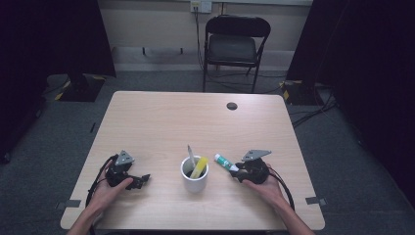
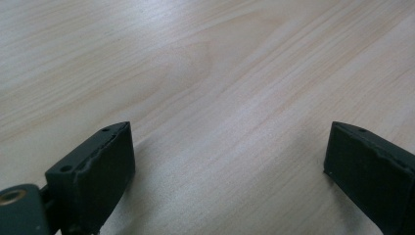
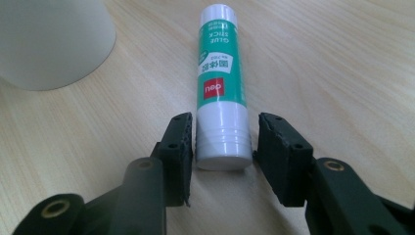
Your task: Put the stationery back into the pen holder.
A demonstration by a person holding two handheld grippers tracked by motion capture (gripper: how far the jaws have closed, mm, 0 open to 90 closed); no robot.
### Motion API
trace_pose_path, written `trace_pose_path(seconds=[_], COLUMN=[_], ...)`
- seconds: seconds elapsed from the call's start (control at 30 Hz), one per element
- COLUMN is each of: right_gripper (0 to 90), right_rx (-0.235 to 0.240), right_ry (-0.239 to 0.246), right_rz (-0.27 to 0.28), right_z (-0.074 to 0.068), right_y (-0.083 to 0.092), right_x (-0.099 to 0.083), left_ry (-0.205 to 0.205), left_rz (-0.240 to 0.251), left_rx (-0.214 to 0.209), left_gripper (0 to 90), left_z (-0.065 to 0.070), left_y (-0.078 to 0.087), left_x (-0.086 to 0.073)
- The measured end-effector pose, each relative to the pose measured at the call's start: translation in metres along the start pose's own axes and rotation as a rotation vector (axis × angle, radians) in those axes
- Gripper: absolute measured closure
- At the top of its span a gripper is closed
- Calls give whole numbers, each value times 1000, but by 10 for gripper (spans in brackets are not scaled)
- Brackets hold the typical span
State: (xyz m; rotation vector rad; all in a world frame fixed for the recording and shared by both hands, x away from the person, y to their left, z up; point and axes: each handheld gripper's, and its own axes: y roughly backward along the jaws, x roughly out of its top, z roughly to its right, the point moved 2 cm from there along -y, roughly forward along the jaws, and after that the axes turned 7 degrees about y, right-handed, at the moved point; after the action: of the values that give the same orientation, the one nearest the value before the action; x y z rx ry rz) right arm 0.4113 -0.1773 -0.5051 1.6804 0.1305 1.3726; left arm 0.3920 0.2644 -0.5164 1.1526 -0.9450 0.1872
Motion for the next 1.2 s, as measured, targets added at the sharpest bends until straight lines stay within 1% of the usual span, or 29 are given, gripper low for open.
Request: trace_pose_path(seconds=[0.1, 0.17, 0.23, 0.33, 0.67, 0.87, 0.97, 1.0, 1.03, 1.07, 1.1, 1.13, 1.2], right_gripper=[580, 609, 631, 651, 655, 656, 657, 657, 656, 657, 657, 657, 657], right_rx=[-12, -26, -33, -41, -24, -15, -11, -11, -9, -12, -8, 0, 3], right_ry=[9, 27, 16, 16, 10, -10, -23, -23, -28, -36, -39, -52, -60], right_rz=[10, 21, 41, 40, 35, 73, 110, 110, 117, 136, 145, 155, 162], right_z=[-2, -4, -4, -6, -6, -5, -3, -3, -3, -3, -2, -2, -2], right_y=[-1, -1, -1, -1, 1, 8, 15, 15, 16, 19, 20, 22, 22], right_x=[-1, -2, -4, -4, -3, 0, 3, 3, 4, 6, 6, 7, 7], left_ry=[0, 1, 1, 1, 1, 1, 1, 1, 1, 1, 1, 1, 1], left_rz=[-2, -2, -2, -2, -2, -2, -2, -2, -2, -2, -2, -2, -2], left_rx=[3, 3, 3, 3, 3, 3, 3, 3, 3, 3, 3, 3, 3], left_gripper=[40, 40, 40, 40, 40, 40, 40, 40, 40, 40, 40, 40, 40], left_z=[0, 0, 0, 0, 0, 0, 0, 0, 0, 0, 0, 0, 0], left_y=[0, 0, 0, 0, 0, 0, 0, 0, 0, 0, 0, 0, 0], left_x=[0, 0, 0, 0, 0, 0, 0, 0, 0, 0, 0, 0, 0])
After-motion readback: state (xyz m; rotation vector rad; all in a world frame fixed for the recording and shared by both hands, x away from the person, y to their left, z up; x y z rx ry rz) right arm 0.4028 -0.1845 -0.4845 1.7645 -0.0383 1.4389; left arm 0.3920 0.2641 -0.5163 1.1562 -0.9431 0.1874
